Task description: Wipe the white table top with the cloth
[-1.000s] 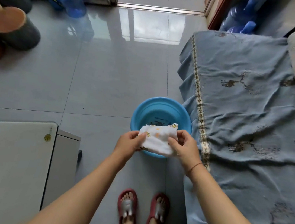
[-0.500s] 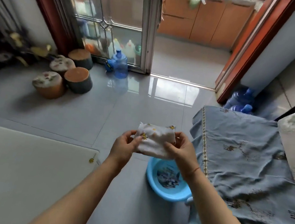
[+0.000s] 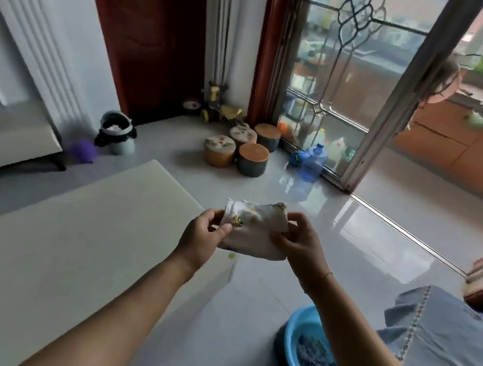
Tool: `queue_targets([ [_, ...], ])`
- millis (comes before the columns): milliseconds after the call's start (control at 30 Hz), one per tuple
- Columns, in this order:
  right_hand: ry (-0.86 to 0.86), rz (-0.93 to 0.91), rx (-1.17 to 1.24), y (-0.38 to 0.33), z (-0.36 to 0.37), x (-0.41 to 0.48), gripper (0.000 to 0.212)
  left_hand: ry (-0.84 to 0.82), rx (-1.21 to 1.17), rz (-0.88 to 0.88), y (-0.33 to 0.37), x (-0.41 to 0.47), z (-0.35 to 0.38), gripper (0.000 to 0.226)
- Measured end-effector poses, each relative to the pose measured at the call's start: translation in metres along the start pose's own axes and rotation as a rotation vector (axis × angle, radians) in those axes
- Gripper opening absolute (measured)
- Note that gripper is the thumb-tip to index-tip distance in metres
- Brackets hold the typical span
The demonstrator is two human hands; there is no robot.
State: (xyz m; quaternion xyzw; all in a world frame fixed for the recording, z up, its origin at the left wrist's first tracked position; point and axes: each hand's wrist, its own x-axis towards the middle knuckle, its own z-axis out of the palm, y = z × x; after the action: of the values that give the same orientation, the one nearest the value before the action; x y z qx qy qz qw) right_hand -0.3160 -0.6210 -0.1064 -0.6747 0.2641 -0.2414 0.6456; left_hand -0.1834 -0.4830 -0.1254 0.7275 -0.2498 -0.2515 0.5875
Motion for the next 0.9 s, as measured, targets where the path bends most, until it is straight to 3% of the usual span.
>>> queue_targets([
  [500,-0.656,0.038,-0.001,0.001,0.309,-0.099,0.032,0.675,-0.025,-0.141,-0.078,-0.212,-0.258,0.016],
  [900,-0.853,0.092,-0.088,0.032,0.537,-0.245,0.032,0.875,-0.072,-0.291,-0.163,-0.381,-0.445,0.019],
])
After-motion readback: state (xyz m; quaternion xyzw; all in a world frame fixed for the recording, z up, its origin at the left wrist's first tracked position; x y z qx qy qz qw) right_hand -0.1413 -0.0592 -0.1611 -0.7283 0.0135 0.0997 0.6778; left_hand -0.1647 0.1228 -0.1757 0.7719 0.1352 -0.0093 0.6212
